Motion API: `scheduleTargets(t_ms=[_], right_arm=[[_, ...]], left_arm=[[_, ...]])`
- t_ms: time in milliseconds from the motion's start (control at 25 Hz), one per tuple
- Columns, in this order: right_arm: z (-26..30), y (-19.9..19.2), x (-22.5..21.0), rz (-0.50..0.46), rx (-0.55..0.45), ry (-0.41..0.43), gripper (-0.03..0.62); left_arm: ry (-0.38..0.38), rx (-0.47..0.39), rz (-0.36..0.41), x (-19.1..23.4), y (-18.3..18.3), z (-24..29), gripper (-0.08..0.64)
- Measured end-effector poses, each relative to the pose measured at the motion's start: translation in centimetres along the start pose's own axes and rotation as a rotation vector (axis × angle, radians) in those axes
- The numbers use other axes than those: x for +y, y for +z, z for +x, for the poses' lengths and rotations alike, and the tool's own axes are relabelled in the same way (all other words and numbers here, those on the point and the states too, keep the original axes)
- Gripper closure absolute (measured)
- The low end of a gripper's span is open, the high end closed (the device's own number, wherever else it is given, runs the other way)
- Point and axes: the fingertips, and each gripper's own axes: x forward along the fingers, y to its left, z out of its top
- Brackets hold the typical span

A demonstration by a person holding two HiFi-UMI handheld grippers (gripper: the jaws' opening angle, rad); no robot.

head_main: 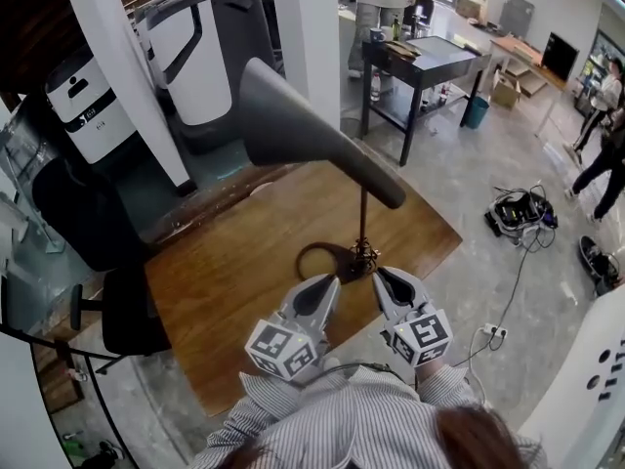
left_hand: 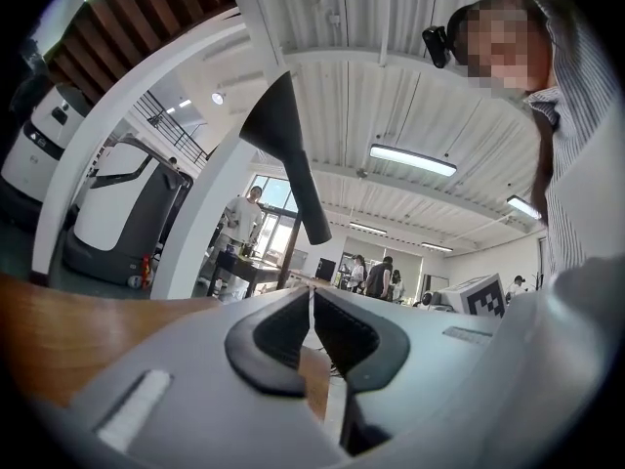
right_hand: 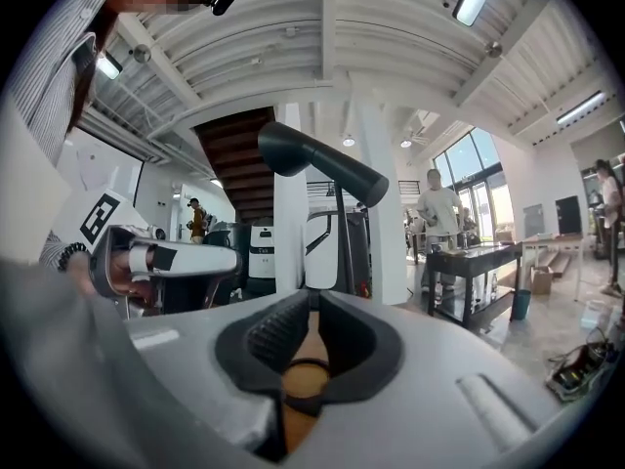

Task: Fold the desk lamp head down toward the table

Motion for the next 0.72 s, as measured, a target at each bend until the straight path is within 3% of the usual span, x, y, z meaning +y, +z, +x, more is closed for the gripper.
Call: scheduleTargets(t_ms=[120, 440, 720], right_arm=[[1.6, 0.2, -1.0, -0.012, 0.005, 0.01, 0.566], [6.1, 0.7, -3.3, -0.056, 0.044, 0.04, 0.516], [10.3, 1.2, -4.3, -0.145, 0.057, 0.051, 0.502]], left_arm=[[0.01, -0.014, 0.022, 1.0, 0.8, 0.8, 0.546], [0.07, -0.07, 0.121, 3.1, 5.1, 2.9, 0.422], [0.105, -0.146, 0.202, 4.1, 10.1, 3.8, 0.396]])
